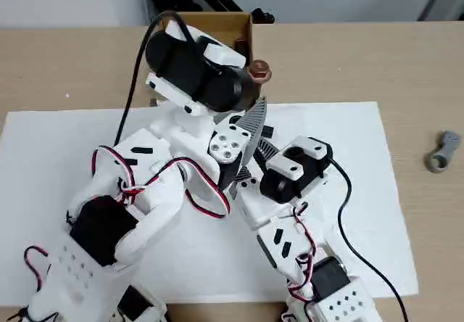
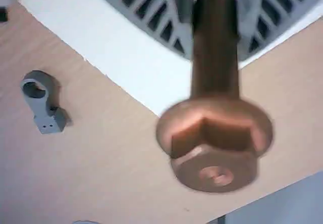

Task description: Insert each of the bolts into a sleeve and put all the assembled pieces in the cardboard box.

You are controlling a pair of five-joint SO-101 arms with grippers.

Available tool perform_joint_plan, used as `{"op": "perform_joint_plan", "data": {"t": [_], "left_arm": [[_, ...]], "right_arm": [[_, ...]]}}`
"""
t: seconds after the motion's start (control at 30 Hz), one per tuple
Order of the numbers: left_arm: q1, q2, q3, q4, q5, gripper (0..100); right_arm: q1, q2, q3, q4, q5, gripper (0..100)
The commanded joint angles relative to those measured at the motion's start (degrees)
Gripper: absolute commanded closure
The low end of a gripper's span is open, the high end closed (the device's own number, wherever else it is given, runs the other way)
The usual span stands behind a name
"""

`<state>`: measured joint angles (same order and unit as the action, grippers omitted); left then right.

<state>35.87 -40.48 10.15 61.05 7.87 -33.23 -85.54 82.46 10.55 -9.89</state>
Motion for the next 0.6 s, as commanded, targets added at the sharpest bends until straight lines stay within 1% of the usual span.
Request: {"op": "perform_joint_plan", "data": {"t": [0.0,0.2,0.37,0.5,0.57], "left_arm": [[0.3,-1.7,3.2,-4.6,-0.4,100],[-4.7,-1.5,8.0,-11.8,4.2,100],[-7.3,-1.6,8.6,-12.3,4.7,100],[-7.4,-1.6,8.6,-12.3,9.0,100],[-7.4,-1.5,8.6,-12.3,10.0,100]], "right_arm": [[0.4,-0.4,-0.9,0.2,-0.7,99.5],[0.4,-0.4,-0.9,0.2,-0.7,99.5],[0.4,-0.4,-0.9,0.2,-0.7,99.5],[0.4,-0.4,-0.9,0.2,-0.7,99.5],[0.4,-0.4,-0.9,0.2,-0.7,99.5]]}}
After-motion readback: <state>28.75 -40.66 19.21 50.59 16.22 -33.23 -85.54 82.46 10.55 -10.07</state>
